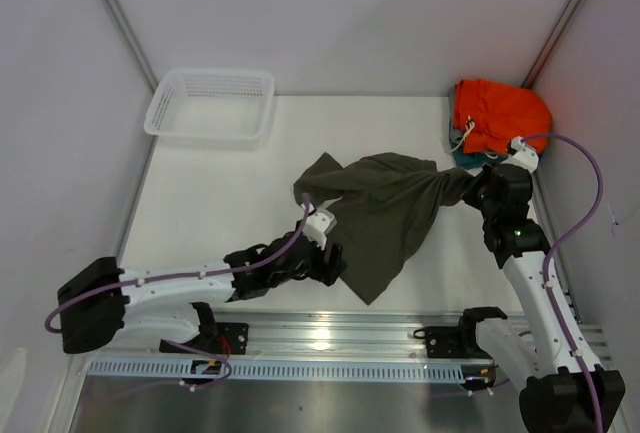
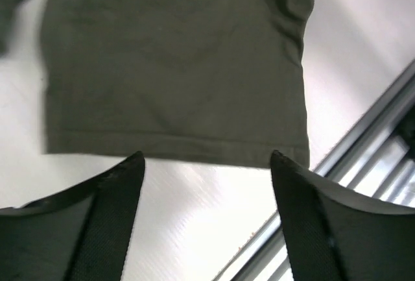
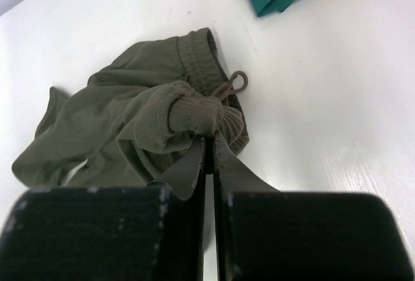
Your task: Fold and stack the shorts
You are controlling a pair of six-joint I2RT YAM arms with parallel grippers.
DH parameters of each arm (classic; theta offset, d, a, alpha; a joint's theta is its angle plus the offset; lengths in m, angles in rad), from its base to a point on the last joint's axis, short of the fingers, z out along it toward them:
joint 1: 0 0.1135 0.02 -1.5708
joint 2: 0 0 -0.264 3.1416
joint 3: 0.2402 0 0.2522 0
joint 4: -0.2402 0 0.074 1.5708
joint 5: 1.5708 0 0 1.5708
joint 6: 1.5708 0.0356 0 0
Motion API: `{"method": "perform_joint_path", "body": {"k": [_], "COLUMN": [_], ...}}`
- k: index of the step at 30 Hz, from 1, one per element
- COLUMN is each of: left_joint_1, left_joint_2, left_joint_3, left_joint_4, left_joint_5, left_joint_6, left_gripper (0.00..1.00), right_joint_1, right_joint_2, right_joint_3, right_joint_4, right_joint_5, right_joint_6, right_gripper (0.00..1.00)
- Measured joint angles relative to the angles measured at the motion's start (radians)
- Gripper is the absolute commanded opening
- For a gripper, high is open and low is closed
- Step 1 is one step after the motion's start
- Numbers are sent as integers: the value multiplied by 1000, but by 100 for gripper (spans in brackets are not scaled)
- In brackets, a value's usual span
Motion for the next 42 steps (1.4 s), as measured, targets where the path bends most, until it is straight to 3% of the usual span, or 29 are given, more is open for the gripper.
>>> {"method": "perform_joint_path", "body": {"k": [5, 9, 17, 31, 42], "left_joint_1": [15, 20, -96, -272, -294], "left_joint_2": [-187, -205, 2, 250, 429], "left_joint_3": [-33, -33, 60, 221, 338], "left_joint_4": [-26, -27, -47, -35, -98], "left_joint_5": [-3, 8, 24, 61, 53], "left_joint_6": [21, 38, 87, 134, 164], "left_gripper": [86, 86, 88, 82, 81], "right_joint_1": [-35, -40, -42, -46, -59], "right_joint_2": [0, 1, 6, 18, 70], "right_joint_3": [-35, -42, -42, -42, -41], "right_joint_4": [24, 31, 44, 48, 52], "right_joint_5": [8, 7, -2, -20, -60], "right_joint_6": [1, 1, 2, 6, 5], "right_gripper": [0, 0, 0, 0, 0]}}
